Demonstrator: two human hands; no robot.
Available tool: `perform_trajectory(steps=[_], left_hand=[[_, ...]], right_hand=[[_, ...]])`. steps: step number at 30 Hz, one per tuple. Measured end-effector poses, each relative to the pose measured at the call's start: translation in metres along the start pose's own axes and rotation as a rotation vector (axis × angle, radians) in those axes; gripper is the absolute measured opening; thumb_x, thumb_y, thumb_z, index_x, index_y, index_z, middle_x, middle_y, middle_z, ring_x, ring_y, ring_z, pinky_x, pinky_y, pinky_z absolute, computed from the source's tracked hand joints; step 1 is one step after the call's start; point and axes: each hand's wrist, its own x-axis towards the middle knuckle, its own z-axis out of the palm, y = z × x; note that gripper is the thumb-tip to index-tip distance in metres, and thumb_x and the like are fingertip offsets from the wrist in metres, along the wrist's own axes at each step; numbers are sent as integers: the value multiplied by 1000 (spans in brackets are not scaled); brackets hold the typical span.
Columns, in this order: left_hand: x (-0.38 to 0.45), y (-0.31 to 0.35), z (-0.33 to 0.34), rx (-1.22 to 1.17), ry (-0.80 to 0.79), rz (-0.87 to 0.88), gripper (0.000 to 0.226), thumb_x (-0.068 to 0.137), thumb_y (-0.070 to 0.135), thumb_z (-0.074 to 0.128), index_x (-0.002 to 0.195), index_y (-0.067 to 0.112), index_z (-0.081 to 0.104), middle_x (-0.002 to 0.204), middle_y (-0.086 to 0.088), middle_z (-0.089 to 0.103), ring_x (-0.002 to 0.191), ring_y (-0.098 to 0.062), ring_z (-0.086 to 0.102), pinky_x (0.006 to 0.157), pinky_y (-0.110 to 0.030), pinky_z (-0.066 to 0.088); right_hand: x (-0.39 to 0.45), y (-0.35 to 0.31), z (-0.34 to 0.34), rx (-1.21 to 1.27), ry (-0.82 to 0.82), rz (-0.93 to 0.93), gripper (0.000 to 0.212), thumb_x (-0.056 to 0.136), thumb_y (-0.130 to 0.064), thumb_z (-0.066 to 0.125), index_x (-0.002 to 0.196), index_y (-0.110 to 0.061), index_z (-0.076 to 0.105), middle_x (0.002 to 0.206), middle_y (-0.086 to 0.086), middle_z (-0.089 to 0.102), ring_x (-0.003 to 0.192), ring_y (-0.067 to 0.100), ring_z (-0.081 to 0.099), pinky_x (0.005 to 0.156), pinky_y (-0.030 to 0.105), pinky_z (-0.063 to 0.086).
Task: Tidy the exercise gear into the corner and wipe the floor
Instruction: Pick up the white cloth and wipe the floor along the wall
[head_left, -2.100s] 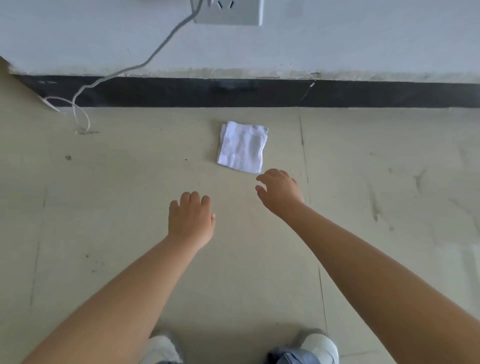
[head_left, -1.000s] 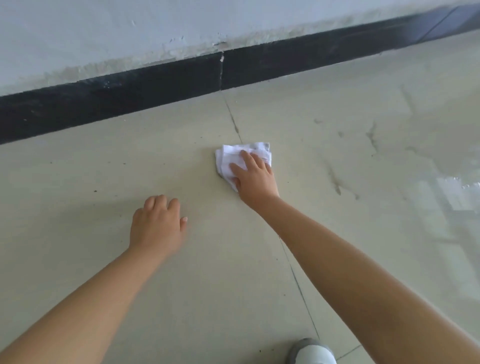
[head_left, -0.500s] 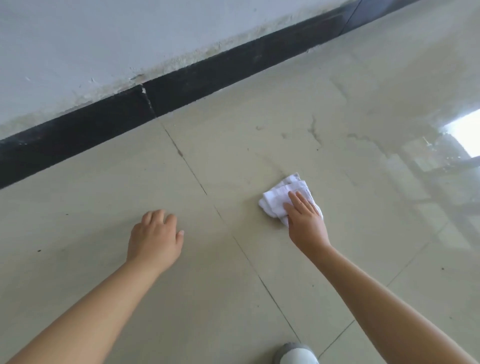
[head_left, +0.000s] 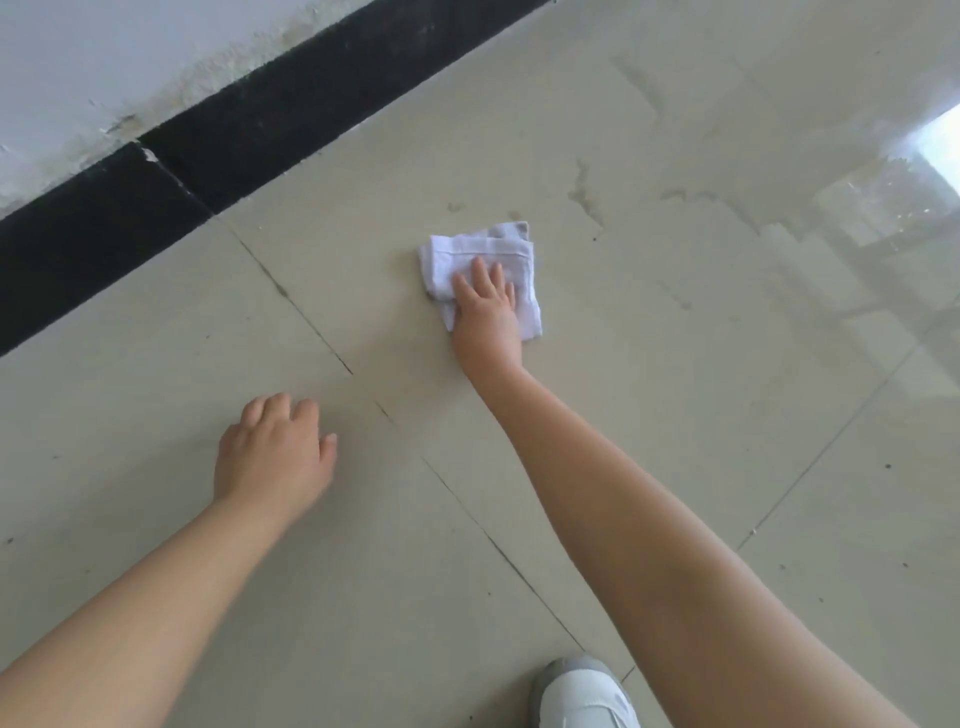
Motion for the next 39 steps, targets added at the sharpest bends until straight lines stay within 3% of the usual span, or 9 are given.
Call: perform_trajectory(steps=[6,8,11,15,21,29,33,36,39], left_hand=[[-4,-3,14,-37,-11,-22,37,91,24,53,120,0,57,130,-19,53,126,-35,43,99,-42,40],[-3,-6,15,-45,1,-33,35,89,20,57,117,-2,59,128,-20,55,124,-37,45,97,-43,42],[0,-8,16,-54,87,56,30,68,2,78,92,-11,67,104,-32,65,99,-48,61,77,-51,52],[-7,-9,24,-95,112,48,39,42,-3,89,73,-12,67,83,-32,69,75,-47,69,56,-47,55],[-28,-13,43,-60,104,52,29,56,3,76,79,-13,69,88,-31,70,81,-45,70,59,-47,57],[-27,-31,49,-137,117,-72,47,70,-2,73,110,-22,60,117,-41,58,109,-55,58,83,-59,50],[-30,-17,53,-225,98,-128,59,97,19,44,146,-7,23,157,-23,14,148,-34,13,119,-41,17],[-32,-12,63,-187,151,-43,51,85,11,52,127,-18,50,137,-36,45,128,-48,46,99,-53,43],[-34,-16,70,-151,104,-8,52,67,15,59,105,-21,64,112,-38,63,101,-51,64,74,-56,53]], right_hand=[[-10,-14,30,-77,-89,-263,48,97,0,34,145,-7,31,158,10,15,148,27,5,119,34,-2],[-39,6,31,-110,-79,-408,44,88,8,43,131,2,51,145,19,43,137,38,35,115,44,24],[-65,60,19,-168,20,-427,37,74,1,44,97,4,72,106,21,71,97,44,67,77,54,52],[-51,97,-29,-108,100,-95,43,95,4,42,138,-2,43,151,13,32,144,29,25,118,33,17],[29,27,-28,-18,141,65,48,95,2,33,141,-9,39,157,8,18,148,26,5,121,31,3],[-47,-20,54,-74,-151,-501,40,96,-1,42,137,-3,45,152,12,33,144,32,22,118,31,8],[-87,55,27,-37,-23,-379,41,75,13,56,116,8,62,127,23,59,123,39,50,103,48,36],[-65,86,-15,-40,125,-126,49,93,11,40,140,-4,40,153,11,28,146,23,15,118,27,11],[-15,65,-28,-56,226,71,48,96,3,35,142,-10,38,156,8,23,147,25,11,119,29,11]])
